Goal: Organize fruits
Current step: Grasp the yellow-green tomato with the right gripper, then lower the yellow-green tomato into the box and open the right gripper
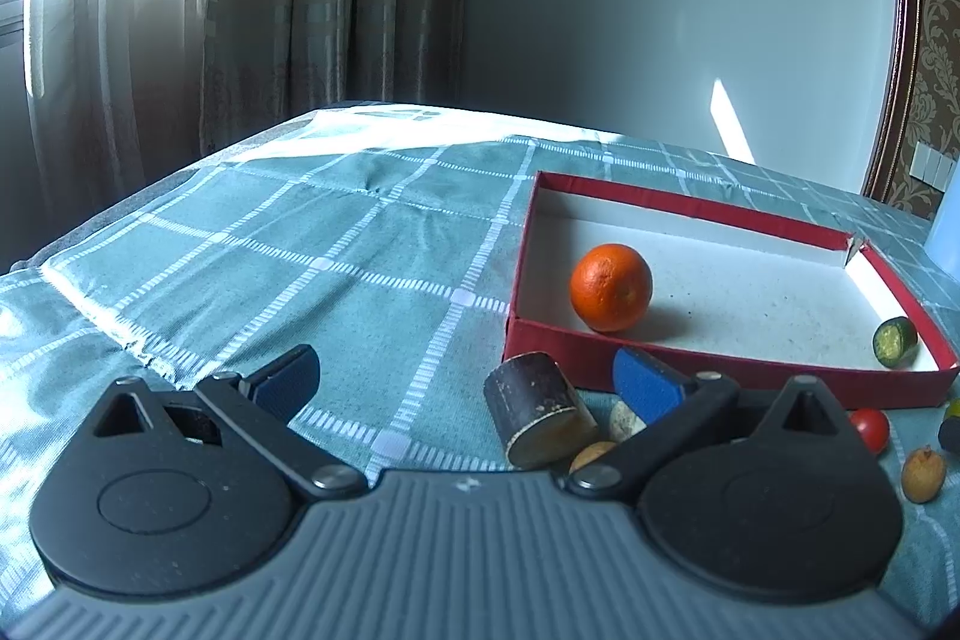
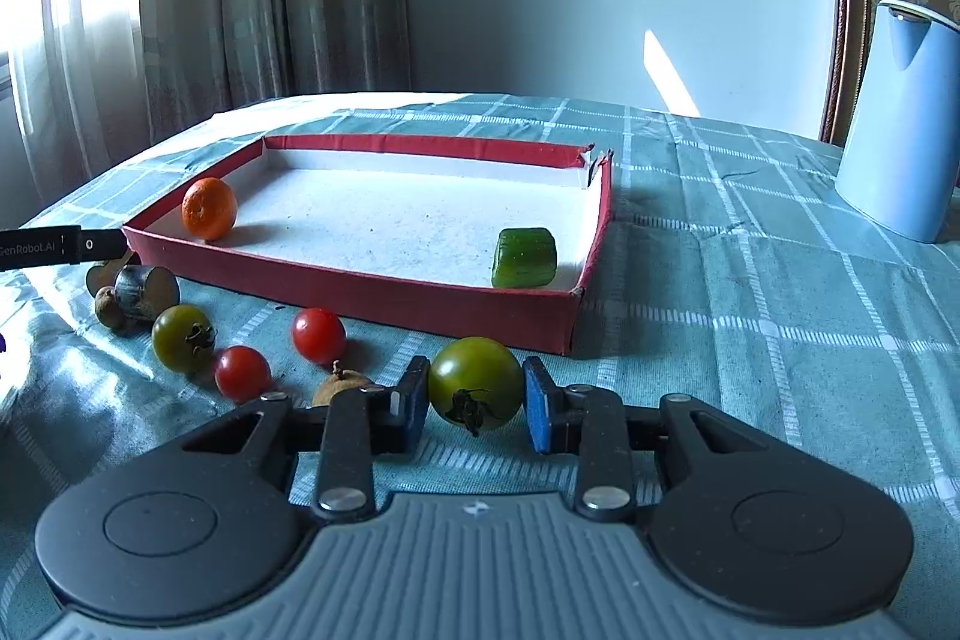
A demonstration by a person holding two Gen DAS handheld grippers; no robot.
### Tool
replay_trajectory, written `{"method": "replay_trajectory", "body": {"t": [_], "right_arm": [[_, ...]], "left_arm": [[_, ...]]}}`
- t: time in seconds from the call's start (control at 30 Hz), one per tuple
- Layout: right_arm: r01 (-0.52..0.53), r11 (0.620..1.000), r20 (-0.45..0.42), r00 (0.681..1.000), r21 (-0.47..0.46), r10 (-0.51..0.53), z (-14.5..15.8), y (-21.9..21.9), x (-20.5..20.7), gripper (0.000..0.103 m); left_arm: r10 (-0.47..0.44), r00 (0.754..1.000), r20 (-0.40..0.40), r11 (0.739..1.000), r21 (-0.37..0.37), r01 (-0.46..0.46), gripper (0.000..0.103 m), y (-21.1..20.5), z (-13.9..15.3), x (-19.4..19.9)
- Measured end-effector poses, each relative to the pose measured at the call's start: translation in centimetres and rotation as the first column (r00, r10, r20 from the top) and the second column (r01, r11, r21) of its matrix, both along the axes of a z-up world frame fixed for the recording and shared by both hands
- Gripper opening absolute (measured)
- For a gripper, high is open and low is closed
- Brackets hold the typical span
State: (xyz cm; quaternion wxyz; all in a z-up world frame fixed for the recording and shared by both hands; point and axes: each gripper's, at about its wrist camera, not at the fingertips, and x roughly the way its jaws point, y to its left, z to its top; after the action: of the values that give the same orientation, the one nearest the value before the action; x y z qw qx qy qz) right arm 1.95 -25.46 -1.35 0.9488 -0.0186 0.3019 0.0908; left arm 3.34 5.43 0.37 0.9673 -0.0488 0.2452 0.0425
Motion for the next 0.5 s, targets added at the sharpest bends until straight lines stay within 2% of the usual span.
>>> {"method": "replay_trajectory", "body": {"t": [0.27, 0.5], "right_arm": [[-0.022, 1.000, 0.076, 0.997, -0.009, 0.022, 2.8, 1.0, 2.2, 0.032], [-0.021, 1.000, 0.034, 0.999, -0.022, 0.022, 1.6, 2.2, 6.0, 0.032]], "left_arm": [[-0.001, 1.000, -0.005, 1.000, 0.004, 0.001, 0.103, 0.0, -0.1, 0.1], [-0.001, 1.000, -0.014, 1.000, 0.005, 0.001, 0.103, 0.0, -0.2, 0.2]]}}
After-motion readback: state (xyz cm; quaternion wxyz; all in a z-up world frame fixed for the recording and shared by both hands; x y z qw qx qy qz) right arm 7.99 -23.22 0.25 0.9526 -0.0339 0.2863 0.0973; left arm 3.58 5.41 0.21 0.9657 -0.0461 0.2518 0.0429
